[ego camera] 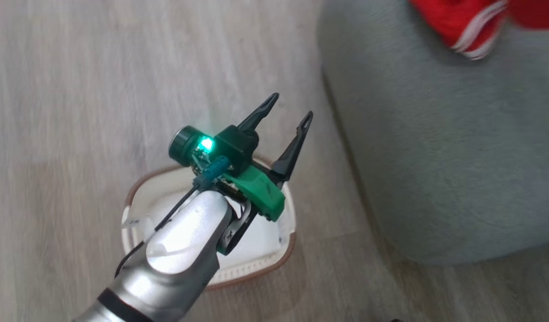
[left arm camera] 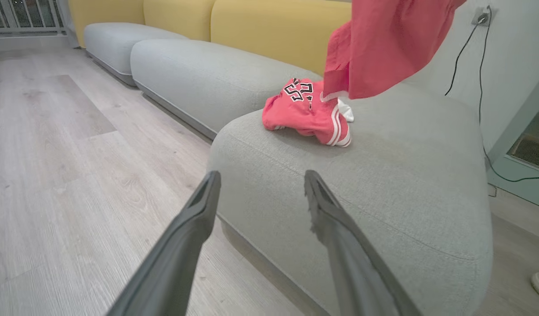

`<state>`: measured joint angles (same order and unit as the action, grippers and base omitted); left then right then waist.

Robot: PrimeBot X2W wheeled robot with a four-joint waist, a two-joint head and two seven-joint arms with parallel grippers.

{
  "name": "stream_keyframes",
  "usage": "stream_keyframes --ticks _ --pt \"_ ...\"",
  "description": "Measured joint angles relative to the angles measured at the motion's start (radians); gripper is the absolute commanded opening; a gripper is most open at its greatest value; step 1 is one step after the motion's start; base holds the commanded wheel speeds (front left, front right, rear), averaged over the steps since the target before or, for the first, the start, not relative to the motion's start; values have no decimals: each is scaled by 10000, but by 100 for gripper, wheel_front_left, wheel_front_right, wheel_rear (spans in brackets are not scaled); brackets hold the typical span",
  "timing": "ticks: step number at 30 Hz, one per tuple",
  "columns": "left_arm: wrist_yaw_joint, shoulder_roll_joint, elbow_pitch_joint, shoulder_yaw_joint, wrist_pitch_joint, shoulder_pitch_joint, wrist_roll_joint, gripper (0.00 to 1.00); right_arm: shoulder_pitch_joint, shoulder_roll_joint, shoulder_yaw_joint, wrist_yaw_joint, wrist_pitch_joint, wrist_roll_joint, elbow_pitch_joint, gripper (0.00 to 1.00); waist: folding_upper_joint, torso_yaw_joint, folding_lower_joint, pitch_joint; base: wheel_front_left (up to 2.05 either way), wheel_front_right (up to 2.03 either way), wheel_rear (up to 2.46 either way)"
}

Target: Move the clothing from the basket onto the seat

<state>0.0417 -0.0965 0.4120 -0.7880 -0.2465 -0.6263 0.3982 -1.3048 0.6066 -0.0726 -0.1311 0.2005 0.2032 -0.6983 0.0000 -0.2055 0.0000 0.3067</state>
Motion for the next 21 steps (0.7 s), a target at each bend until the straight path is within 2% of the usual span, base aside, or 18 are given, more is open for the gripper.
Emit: stream_keyframes --ticks 3,5,6,8,11,14,18,19,20,21 --pt "25 -15 -230 -96 92 -150 -96 100 -207 159 796 2 35 -589 -840 0 0 407 0 494 0 0 0" --pt "29 -46 -366 -113 150 -279 -167 100 -113 40 1377 2 105 -865 -1482 0 0 664 0 838 0 0 0" --pt "109 -119 -512 -115 182 -385 -194 100 67 -201 2011 0 159 -1141 -2036 0 0 884 1 1186 0 0 0" --pt "127 -199 -589 -117 267 -484 -278 100 310 -479 2525 0 247 -1505 -2523 0 0 1078 1 1522 0 0 0" --pt "213 -288 -727 -121 311 -536 -345 100 719 -834 2874 0 303 -2297 -3162 0 0 1318 2 2006 0 0 0" --pt "297 -387 -890 -121 414 -564 -368 100 893 -1292 3563 0 347 -2587 -3668 0 0 1502 2 2432 0 0 0" --pt "387 -621 -1041 -113 428 -623 -445 100 893 -1776 3990 0 437 -3241 -3950 0 0 1591 2 2842 0 0 0" --pt "393 -656 -1080 -111 428 -625 -445 100 895 -1935 4059 0 460 -3381 -4010 3 -1 1567 3 2887 0 0 0" --pt "393 -656 -1080 -111 428 -625 -445 100 895 -1935 4059 0 460 -3381 -4010 28 -1 1567 3 2887 0 0 0" --pt "395 -677 -1106 -113 428 -625 -445 100 901 -2102 4102 0 464 -3496 -4071 49 -1 1519 3 2904 0 0 0"
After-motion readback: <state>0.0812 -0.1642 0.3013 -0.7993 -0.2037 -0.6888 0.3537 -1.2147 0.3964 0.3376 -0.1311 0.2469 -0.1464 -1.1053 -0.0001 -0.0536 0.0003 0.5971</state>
